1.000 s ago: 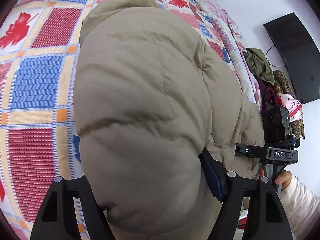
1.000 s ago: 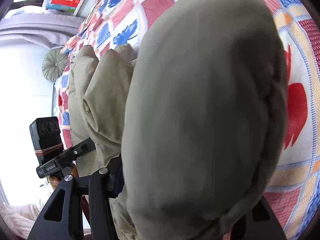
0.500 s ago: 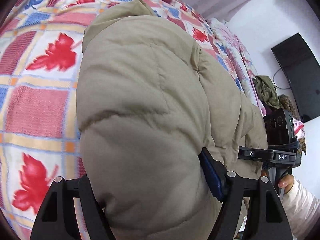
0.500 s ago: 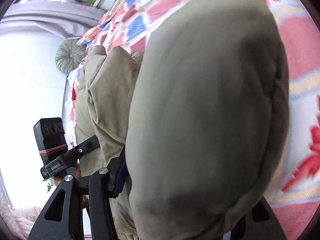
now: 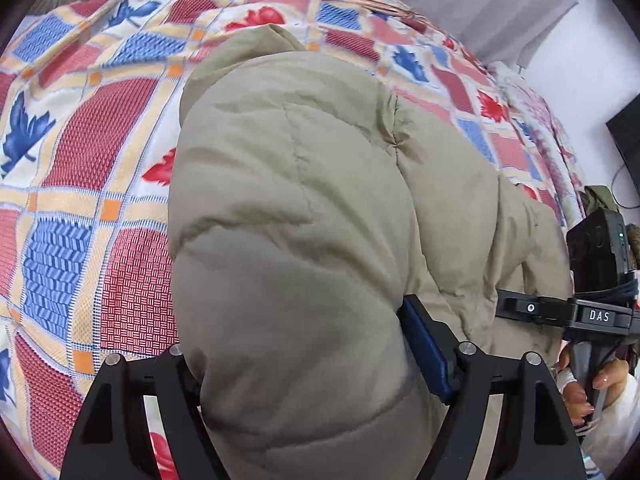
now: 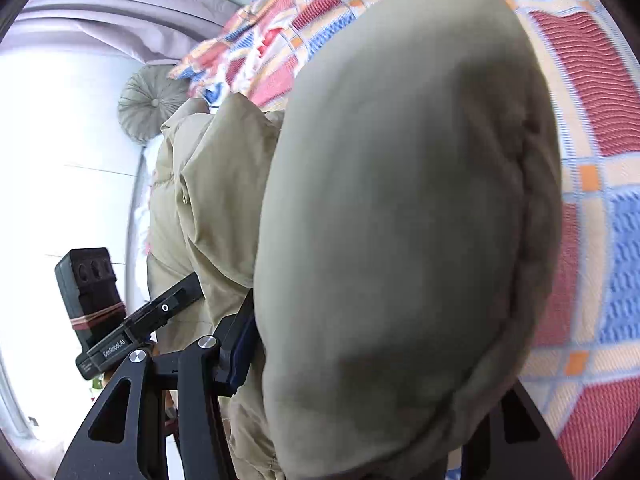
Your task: Fold large clothes
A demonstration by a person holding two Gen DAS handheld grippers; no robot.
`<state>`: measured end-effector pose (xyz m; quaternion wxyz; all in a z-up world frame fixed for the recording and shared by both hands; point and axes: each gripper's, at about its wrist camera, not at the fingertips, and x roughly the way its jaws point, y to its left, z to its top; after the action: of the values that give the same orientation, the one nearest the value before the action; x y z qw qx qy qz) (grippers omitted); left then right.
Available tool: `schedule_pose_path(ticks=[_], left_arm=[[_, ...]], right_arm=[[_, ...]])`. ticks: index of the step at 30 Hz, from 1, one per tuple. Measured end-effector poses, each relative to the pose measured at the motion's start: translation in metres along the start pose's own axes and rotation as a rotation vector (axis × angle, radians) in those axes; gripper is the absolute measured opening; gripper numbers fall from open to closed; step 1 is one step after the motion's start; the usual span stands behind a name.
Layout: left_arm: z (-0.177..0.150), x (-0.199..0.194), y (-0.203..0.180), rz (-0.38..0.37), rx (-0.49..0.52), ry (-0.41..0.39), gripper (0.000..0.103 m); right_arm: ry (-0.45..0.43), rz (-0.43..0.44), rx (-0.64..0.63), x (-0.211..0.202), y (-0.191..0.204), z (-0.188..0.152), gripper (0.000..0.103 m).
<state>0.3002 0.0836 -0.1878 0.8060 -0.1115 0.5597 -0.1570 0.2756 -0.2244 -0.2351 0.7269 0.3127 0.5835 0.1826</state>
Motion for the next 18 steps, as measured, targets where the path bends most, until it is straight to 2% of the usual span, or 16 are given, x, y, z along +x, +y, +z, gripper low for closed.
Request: schedule_pose_path(ticks=[3, 6, 9, 13, 16, 18], left_arm=[[-0.004, 0.009, 0.007, 0.006, -0.025, -0.017, 0.088], [-0.01, 0.011, 0.009, 0.012, -0.018, -0.023, 0.088], [-0.011, 0.009, 0.011, 0.012, -0.02, -0.022, 0.088], [-0.016, 0.006, 0.007, 0.011, -0.031, -0.027, 0.088], [-0.018, 0.005, 0.007, 0.015, -0.037, -0.032, 0.089], [-0.018, 0.004, 0.007, 0.042, -0.042, -0.036, 0.094]], right_arm=[[-0.001, -0.044, -0.006, 0.016, -0.008, 0.001, 0.059], [0.001, -0.05, 0.033, 0.023, -0.019, 0.001, 0.067], [-0.01, -0.074, 0.063, 0.02, -0.023, -0.001, 0.069], [-0.058, -0.194, 0.029, -0.009, -0.02, -0.012, 0.07], [-0.106, -0.257, 0.035, -0.036, -0.023, -0.036, 0.07], [-0.131, -0.293, 0.04, -0.053, -0.022, -0.049, 0.07]])
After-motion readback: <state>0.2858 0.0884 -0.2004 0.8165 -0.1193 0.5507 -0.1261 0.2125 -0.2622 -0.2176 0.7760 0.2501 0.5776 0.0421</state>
